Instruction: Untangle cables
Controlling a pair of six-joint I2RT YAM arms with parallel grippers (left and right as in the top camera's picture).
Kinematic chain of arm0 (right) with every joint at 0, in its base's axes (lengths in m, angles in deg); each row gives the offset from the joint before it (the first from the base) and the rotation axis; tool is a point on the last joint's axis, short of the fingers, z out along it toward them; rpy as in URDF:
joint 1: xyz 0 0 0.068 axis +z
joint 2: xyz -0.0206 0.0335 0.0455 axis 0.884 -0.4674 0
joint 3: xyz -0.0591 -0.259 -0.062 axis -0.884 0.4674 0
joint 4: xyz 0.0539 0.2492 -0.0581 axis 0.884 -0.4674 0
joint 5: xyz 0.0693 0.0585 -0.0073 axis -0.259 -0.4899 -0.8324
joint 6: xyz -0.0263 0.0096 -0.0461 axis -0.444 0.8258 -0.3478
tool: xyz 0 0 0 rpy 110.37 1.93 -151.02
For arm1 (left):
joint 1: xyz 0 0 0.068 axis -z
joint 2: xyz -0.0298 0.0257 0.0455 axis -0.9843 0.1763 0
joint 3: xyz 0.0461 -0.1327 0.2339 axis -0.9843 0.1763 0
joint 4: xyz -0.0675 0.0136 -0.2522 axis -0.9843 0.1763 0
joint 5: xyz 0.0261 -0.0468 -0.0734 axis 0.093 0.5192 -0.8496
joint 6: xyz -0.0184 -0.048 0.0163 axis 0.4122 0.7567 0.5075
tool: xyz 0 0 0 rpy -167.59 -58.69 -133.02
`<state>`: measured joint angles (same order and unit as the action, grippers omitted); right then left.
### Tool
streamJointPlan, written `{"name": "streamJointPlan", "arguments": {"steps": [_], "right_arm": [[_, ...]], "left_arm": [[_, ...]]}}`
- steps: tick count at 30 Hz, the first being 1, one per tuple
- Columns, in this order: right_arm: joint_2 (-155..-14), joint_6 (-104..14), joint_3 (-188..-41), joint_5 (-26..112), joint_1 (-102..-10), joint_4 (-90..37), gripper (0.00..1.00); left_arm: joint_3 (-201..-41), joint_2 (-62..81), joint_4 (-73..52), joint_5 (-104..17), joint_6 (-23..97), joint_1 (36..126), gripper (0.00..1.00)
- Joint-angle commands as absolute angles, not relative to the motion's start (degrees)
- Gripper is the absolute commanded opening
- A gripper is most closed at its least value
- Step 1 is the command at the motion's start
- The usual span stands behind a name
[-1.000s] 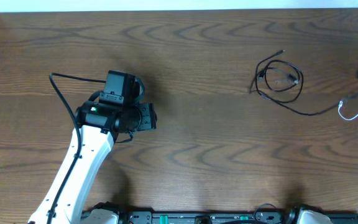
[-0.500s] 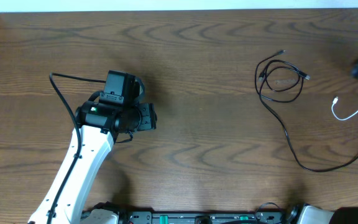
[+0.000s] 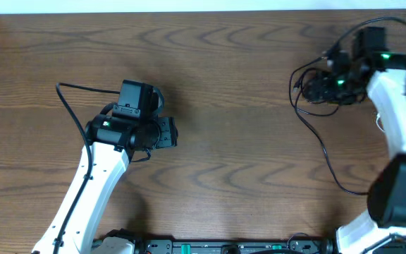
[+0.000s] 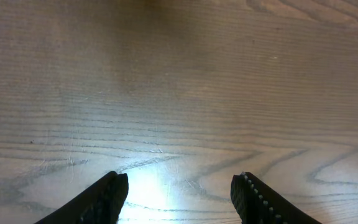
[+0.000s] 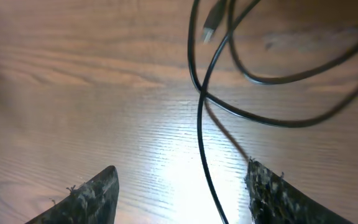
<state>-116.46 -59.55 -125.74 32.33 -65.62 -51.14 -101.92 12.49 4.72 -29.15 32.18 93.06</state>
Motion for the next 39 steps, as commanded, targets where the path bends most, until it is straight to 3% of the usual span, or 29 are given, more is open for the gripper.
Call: {"name": "streamJointPlan", "arguments": {"steps": [1, 17, 24, 26, 28, 30, 39], "right_arm": [[-121.7, -60.7, -126.0, 35.5, -63.0, -51.2, 0.62], [-129.9, -60.9, -125.2, 44.1, -59.2, -56.5, 0.64], [-129.9, -61.5, -118.6, 45.1, -58.8, -53.0, 0.63], [-129.9, -61.5, -117.2, 45.2, -58.8, -52.0, 0.53], [-129.8, -61.7, -117.0, 45.2, -58.8, -52.0, 0.18], [-129.7, -61.7, -117.0, 45.1, -58.8, -52.0, 0.03], [-122.0, -55.6, -122.2, 44.7, -61.1, -54.8, 0.01]], "left_arm": [[-101.9, 12.6, 4.9, -28.6, 31.7, 93.1, 0.59], [-101.4, 12.6, 4.9, -28.6, 31.7, 93.1, 0.59], [-101.2, 12.6, 5.1, -28.6, 31.7, 93.1, 0.59], [-101.2, 12.6, 5.1, -28.6, 31.7, 93.1, 0.59], [-101.2, 12.6, 5.1, -28.6, 31.7, 93.1, 0.59], [-101.2, 12.6, 5.0, -28.6, 31.7, 93.1, 0.59], [-101.2, 12.6, 5.1, -28.6, 31.7, 93.1, 0.59]]}}
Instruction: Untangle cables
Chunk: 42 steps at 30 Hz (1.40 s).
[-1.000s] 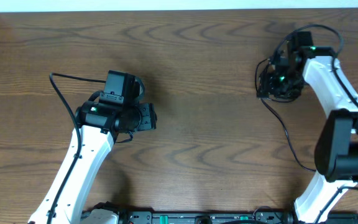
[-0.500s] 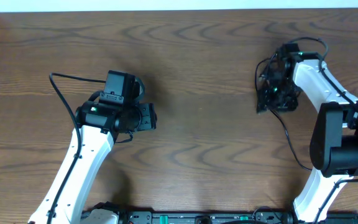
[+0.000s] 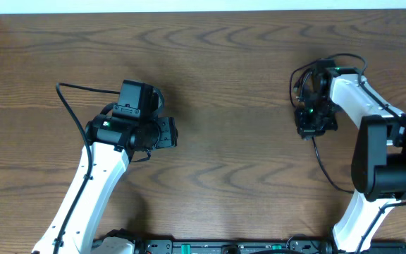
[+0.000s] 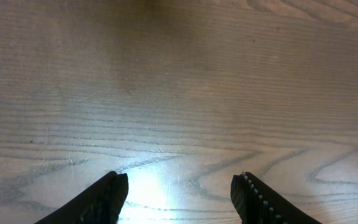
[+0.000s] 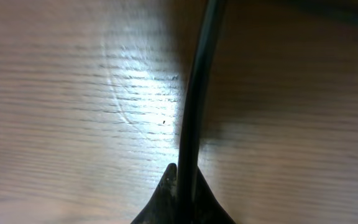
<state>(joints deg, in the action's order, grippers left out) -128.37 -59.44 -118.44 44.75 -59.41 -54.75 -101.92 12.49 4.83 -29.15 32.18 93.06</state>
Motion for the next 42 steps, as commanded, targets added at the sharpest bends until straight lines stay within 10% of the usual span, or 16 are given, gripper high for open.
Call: {"name": "streamJointPlan", "arguments": {"steps": [1, 18, 42], "right_arm": [[-121.0, -55.2, -122.6, 44.8, -61.5, -54.8, 0.01], [-96.4, -48.5, -125.3, 56.7, -89.9, -53.3, 0.01], [-98.7, -35.8, -125.3, 67.5, -97.4, -43.8, 0.01]], "left_arm": [[-101.2, 12.6, 5.1, -28.6, 31.7, 93.1, 0.59], [-101.2, 12.6, 5.1, -28.6, 31.7, 93.1, 0.59], [-101.2, 12.6, 5.9, -28.6, 31.7, 93.1, 0.59]]}}
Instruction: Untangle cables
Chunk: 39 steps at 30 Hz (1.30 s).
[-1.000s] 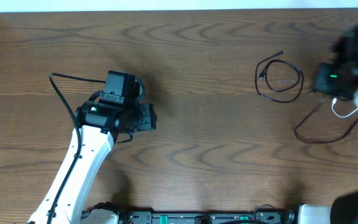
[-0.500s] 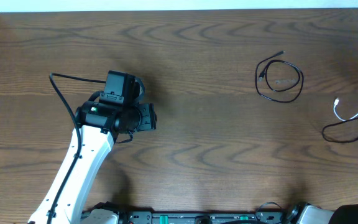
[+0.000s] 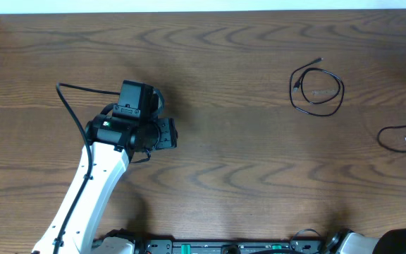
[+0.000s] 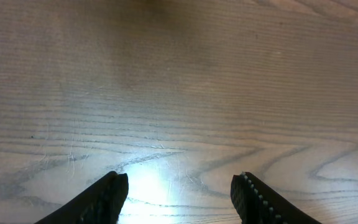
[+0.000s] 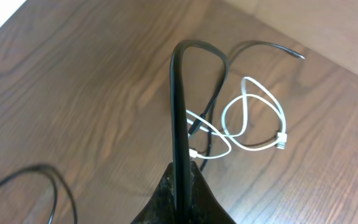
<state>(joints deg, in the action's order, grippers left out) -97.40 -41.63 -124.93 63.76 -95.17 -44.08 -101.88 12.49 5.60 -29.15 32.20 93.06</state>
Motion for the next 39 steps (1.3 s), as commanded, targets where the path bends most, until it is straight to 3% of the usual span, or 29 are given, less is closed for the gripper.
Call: {"name": "streamJointPlan", "arguments": {"steps": [1, 4, 5, 8, 9, 19, 32, 36, 37, 39], "right_arm": [[-99.5, -34.7, -125.3, 67.5, -98.1, -43.7, 0.01], [-102.4, -34.4, -125.3, 67.4, -99.3, -43.8, 0.08], [-103.4, -34.5, -125.3, 67.2, -99.3, -44.2, 0.24], [-106.1, -34.4, -125.3, 63.6, -99.3, -44.5, 0.94], [-106.8, -34.5, -125.3, 61.8, -99.3, -44.7, 0.99], [-110.2, -40.1, -125.3, 39.9, -95.5, -46.3, 0.99], [-112.1, -71.2, -125.2, 39.8, -71.3, -44.6, 0.99], [-116.2, -72.9, -125.2, 39.8, -67.3, -44.6, 0.99], [-117.2, -72.8, -125.2, 39.3, -66.8, -44.6, 0.98], [-120.0, -72.4, -125.2, 37.5, -65.9, -44.5, 0.74]], "left_arm": [[-101.2, 12.6, 6.0, -28.6, 31.7, 93.1, 0.59], [-101.2, 12.6, 6.0, -28.6, 31.7, 93.1, 0.59], [-101.2, 12.6, 6.0, -28.6, 31.7, 93.1, 0.59], [-101.2, 12.6, 6.0, -28.6, 31.7, 93.1, 0.59], [-101.2, 12.6, 6.0, -28.6, 31.7, 93.1, 0.59], [-101.2, 12.6, 6.4, -28.6, 31.9, 93.1, 0.59], [-101.2, 12.6, 6.4, -28.6, 31.9, 93.1, 0.59], [-101.2, 12.6, 6.3, -28.6, 31.9, 93.1, 0.59], [-101.2, 12.6, 6.4, -28.6, 31.9, 93.1, 0.59], [-101.2, 12.6, 6.4, -28.6, 31.9, 93.1, 0.59]]}}
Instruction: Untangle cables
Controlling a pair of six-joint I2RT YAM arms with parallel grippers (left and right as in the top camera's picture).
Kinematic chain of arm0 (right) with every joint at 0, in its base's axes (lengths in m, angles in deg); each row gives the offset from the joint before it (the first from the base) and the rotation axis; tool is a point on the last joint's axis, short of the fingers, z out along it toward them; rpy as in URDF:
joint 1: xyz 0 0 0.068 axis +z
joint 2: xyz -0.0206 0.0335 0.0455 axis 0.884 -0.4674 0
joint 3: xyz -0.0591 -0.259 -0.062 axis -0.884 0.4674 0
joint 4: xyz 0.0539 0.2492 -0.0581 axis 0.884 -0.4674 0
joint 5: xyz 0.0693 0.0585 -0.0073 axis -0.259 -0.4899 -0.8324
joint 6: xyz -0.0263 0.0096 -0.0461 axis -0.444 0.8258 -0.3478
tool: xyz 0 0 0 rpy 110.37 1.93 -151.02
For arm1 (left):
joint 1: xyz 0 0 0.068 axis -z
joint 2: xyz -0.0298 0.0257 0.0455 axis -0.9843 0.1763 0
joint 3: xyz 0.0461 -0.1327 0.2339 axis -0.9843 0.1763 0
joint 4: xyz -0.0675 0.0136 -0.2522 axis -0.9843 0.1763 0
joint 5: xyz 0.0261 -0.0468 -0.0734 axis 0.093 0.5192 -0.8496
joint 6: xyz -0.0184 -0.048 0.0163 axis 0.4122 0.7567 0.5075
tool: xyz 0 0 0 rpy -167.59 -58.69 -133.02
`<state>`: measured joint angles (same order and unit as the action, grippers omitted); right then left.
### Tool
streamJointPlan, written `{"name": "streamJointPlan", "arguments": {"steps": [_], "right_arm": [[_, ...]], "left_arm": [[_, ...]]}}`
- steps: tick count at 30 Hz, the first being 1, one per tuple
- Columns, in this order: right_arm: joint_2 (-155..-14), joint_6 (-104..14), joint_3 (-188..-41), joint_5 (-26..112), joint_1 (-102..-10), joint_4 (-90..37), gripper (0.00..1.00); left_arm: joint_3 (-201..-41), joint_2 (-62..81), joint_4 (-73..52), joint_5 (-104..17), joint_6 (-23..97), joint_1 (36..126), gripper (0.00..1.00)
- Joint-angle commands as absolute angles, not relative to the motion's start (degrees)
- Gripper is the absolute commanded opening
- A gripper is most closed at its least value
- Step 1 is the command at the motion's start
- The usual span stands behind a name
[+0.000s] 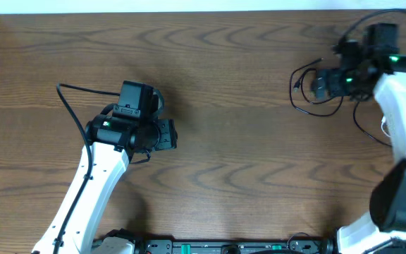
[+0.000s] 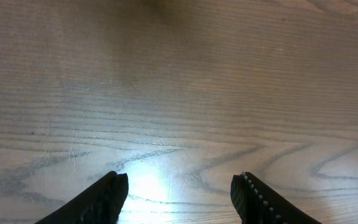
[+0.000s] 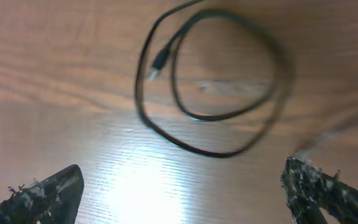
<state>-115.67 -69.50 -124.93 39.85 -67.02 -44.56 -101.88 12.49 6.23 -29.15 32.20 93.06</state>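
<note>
A small coil of black cable (image 1: pixel 316 90) lies at the table's upper right; in the right wrist view the coil (image 3: pixel 216 81) shows with its plug (image 3: pixel 159 62) at the left. My right gripper (image 1: pixel 318 82) hovers just above it, open wide (image 3: pixel 185 193), nothing between the fingers. A second black cable (image 1: pixel 364 125) curves away to the right of the coil, and a bit of white cable (image 1: pixel 384 127) shows by the arm. My left gripper (image 1: pixel 172 133) is open (image 2: pixel 179 199) over bare wood at centre left.
The wooden table (image 1: pixel 231 176) fills the view. The left arm's own black lead (image 1: pixel 68 106) loops at its left. The right arm (image 1: pixel 400 120) hides part of the table's right edge.
The right gripper was shut on a black cable held up off the right side, out of the overhead view. Now it is open above the coil, and that cable lies to the coil's right.
The right gripper was first open over a tangle of black cable at the upper right. Then it was shut on a strand just below the coil. Then it held that strand far right, leaving the coil alone. Now it is open over the coil. The left arm stayed put.
</note>
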Motion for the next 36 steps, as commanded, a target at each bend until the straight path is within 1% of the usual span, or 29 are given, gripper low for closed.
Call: {"name": "streamJointPlan", "arguments": {"steps": [1, 3, 5, 8, 14, 17, 23, 25, 28, 29, 31, 34, 35, 36], "right_arm": [[-121.6, -70.6, -125.2, 37.4, -65.4, -43.9, 0.63], [-124.8, -66.5, -125.2, 37.4, -64.8, -41.5, 0.18], [-126.9, -62.8, -125.2, 37.4, -64.2, -39.2, 0.08], [-129.7, -59.6, -125.2, 37.4, -63.2, -35.8, 0.07], [-133.7, -59.3, -125.2, 38.1, -60.1, -33.0, 0.07], [-135.8, -59.3, -125.2, 41.5, -58.9, -33.5, 0.01], [-137.0, -59.3, -125.2, 41.7, -57.1, -36.6, 0.01], [-137.0, -59.3, -125.2, 39.3, -56.0, -39.1, 0.01], [-137.0, -59.8, -125.2, 32.8, -54.6, -42.4, 0.06], [-137.0, -61.1, -125.2, 26.5, -53.3, -44.9, 0.08], [-137.0, -63.1, -125.2, 19.3, -50.3, -49.6, 0.10], [-137.0, -63.2, -125.2, 19.2, -45.7, -54.0, 0.11], [-137.0, -63.2, -125.2, 19.2, -44.2, -54.9, 0.13], [-137.0, -63.2, -125.2, 19.2, -40.9, -55.9, 0.19]], "left_arm": [[-101.2, 12.6, 6.4, -28.6, 31.9, 93.1, 0.59], [-101.2, 12.6, 6.4, -28.6, 31.9, 93.1, 0.59], [-101.2, 12.6, 6.4, -28.6, 31.9, 93.1, 0.59], [-101.2, 12.6, 6.4, -28.6, 31.9, 93.1, 0.59], [-101.2, 12.6, 6.4, -28.6, 31.9, 93.1, 0.59], [-101.2, 12.6, 6.4, -28.6, 31.9, 93.1, 0.59], [-101.2, 12.6, 6.6, -28.6, 31.9, 93.1, 0.59], [-101.2, 12.6, 6.6, -28.6, 31.9, 93.1, 0.59], [-101.2, 12.6, 6.6, -28.6, 31.9, 93.1, 0.59], [-101.2, 12.6, 6.6, -28.6, 31.9, 93.1, 0.59], [-101.2, 12.6, 6.6, -28.6, 31.9, 93.1, 0.59], [-101.2, 12.6, 6.6, -28.6, 31.9, 93.1, 0.59], [-101.2, 12.6, 6.6, -28.6, 31.9, 93.1, 0.59], [-101.2, 12.6, 6.6, -28.6, 31.9, 93.1, 0.59]]}}
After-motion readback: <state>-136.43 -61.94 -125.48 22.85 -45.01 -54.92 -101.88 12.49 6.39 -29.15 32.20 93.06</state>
